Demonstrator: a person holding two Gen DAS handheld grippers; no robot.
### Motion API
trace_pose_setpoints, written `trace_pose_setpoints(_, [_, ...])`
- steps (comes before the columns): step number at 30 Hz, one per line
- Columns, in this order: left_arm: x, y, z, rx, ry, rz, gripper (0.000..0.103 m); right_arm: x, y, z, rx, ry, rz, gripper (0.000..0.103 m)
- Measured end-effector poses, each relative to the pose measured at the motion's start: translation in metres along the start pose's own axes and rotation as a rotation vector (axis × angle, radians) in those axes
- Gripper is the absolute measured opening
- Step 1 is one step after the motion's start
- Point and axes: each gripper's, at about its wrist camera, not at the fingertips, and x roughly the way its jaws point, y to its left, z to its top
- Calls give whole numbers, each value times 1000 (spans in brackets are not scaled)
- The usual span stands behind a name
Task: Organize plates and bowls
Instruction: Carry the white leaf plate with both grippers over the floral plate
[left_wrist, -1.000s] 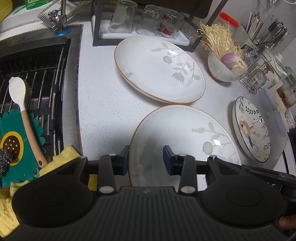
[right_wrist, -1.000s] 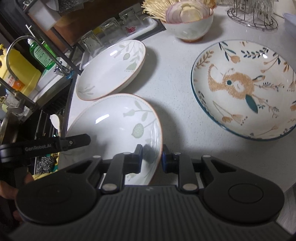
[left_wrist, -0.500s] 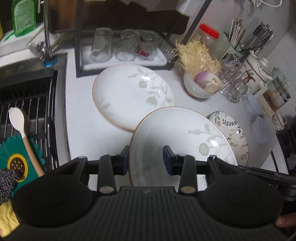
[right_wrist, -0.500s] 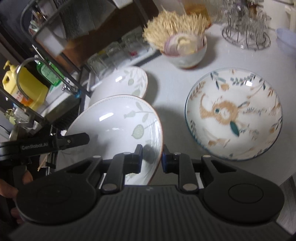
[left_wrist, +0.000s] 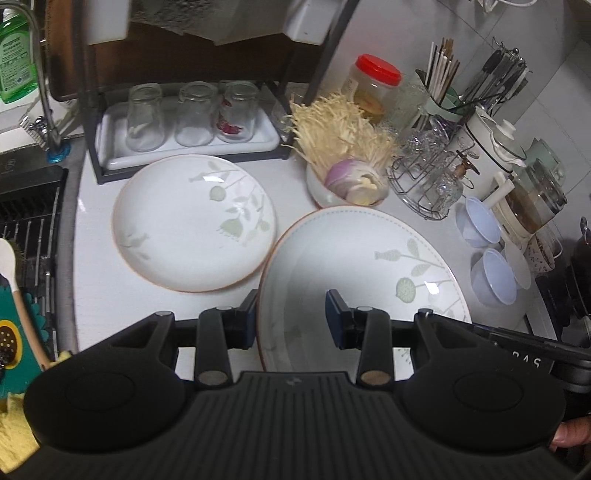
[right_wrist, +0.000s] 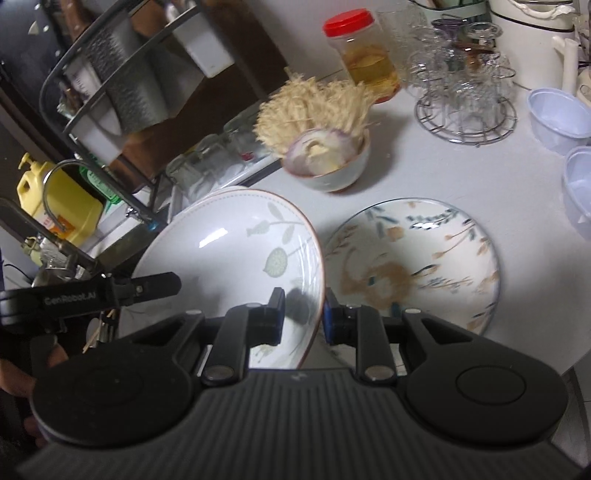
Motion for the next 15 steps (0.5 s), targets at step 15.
trace_pose_setpoints(15, [62, -78, 9, 43, 88, 26, 43, -8, -82, 13, 75, 30, -33, 24])
